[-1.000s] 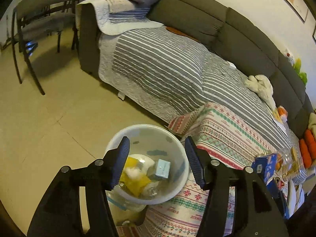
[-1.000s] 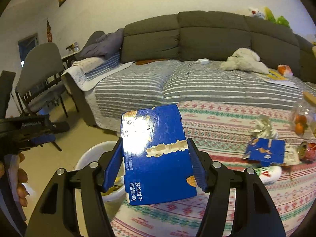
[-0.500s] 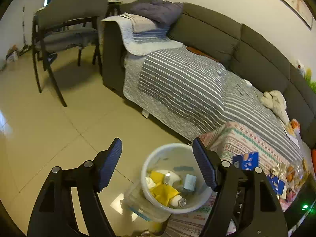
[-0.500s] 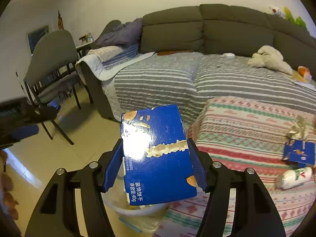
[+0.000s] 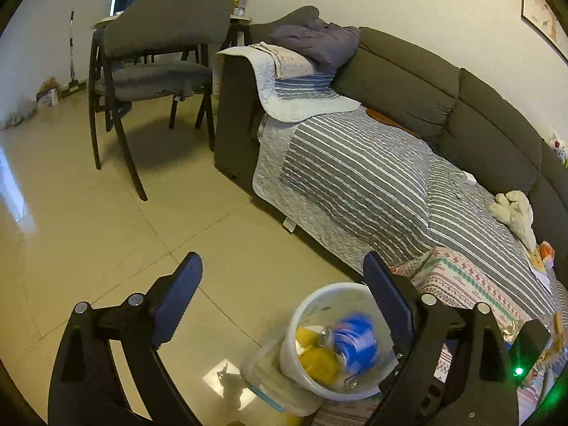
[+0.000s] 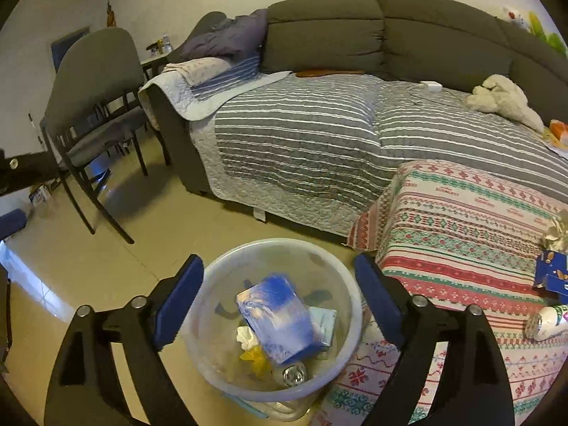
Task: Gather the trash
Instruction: 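Move both tools back over the table toward the second blue box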
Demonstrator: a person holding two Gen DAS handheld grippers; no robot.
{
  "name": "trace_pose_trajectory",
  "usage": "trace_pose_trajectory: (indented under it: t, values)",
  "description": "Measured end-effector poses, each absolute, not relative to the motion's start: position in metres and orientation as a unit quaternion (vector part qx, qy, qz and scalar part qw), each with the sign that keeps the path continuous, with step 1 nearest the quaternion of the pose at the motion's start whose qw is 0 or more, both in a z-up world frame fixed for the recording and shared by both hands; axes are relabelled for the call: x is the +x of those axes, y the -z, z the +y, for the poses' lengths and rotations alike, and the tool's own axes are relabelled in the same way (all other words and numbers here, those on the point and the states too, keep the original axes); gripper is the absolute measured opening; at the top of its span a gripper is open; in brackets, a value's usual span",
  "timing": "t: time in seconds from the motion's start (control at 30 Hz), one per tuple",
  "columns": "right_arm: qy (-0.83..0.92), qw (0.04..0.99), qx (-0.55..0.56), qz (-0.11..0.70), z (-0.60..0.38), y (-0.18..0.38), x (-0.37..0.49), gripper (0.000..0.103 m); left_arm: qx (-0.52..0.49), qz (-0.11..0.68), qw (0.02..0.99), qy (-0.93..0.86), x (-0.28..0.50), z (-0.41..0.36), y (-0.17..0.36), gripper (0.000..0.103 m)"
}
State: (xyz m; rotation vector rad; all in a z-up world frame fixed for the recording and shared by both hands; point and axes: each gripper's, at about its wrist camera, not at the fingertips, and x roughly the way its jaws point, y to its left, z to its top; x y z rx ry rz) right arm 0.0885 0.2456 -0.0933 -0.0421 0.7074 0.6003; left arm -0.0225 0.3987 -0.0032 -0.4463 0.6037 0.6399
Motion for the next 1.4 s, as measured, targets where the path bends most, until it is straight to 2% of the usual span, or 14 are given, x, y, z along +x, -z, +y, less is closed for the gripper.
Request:
trace_pose_trajectory:
  t: [0.1, 0.2, 0.77, 1.4]
  values:
    - [-0.268, 0.899, -0.023, 0.344, 0.240, 0.090, 0.093, 0.095, -0.201, 0.289, 0.880, -0.319, -0.021, 0.394, 0.003, 0.095]
    - [-0.242, 0.907, -0.020, 0.344, 0.226, 0.084, 0.098, 0.096, -0.191, 0.289, 0.880, -0.325, -0.018, 0.388, 0.003, 0.096]
    - [-0.138, 0.938, -0.008, 0.318, 0.123, 0.054, 0.119, 0.096, -0.135, 0.317, 0.901, -0.263, 0.025, 0.306, 0.011, 0.096]
    - [-0.049, 0.948, 0.016, 0.315, -0.007, 0.057, 0.130, 0.096, -0.072, 0.347, 0.921, -0.164, 0.080, 0.186, 0.035, 0.096]
